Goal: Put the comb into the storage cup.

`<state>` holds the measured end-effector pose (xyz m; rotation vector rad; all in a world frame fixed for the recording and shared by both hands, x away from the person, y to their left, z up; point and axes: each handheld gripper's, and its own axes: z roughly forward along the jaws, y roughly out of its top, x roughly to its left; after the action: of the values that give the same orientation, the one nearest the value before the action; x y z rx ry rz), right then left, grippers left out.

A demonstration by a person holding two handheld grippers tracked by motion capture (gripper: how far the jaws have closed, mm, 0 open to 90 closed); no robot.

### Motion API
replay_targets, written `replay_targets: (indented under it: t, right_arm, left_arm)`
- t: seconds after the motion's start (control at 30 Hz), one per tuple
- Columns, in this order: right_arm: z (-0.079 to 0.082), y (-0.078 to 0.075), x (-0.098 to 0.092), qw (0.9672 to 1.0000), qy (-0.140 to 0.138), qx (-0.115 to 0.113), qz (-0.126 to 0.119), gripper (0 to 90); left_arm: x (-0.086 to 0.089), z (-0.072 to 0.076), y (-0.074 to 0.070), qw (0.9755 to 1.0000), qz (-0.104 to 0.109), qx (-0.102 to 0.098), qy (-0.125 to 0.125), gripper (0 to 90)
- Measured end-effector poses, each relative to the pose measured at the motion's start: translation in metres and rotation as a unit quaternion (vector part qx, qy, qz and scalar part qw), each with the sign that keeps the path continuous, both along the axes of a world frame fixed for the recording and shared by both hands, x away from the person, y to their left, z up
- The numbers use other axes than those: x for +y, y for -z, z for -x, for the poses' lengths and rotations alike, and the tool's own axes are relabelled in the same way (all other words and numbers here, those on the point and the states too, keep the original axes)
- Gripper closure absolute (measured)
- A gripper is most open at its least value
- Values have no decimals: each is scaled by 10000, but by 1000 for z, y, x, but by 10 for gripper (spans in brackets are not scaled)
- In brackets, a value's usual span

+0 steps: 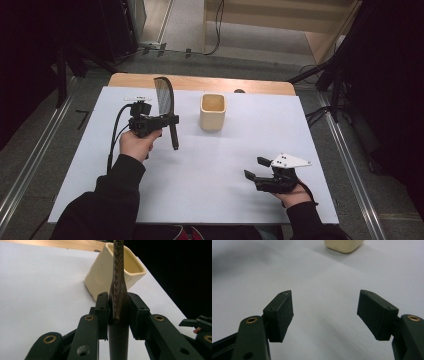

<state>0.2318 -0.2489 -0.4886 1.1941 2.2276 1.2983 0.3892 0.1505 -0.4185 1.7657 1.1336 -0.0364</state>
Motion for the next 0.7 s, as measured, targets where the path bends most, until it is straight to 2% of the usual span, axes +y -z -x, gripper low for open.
replay_targets:
  t: [0.3, 0.5, 0.7]
  right_arm:
    - [2, 1, -4, 10000, 23, 66, 14, 269]
    - [2, 0, -5, 9999, 100, 28, 37, 269]
    - [2, -1, -7, 9999, 130, 53, -14, 268]
  left_arm:
    - [-10, -7, -6, 9999, 30, -46, 143, 724]
    - [-16, -10, -9, 9997, 63, -100, 207, 724]
    - [-24, -11, -10, 9994, 9, -105, 319, 724]
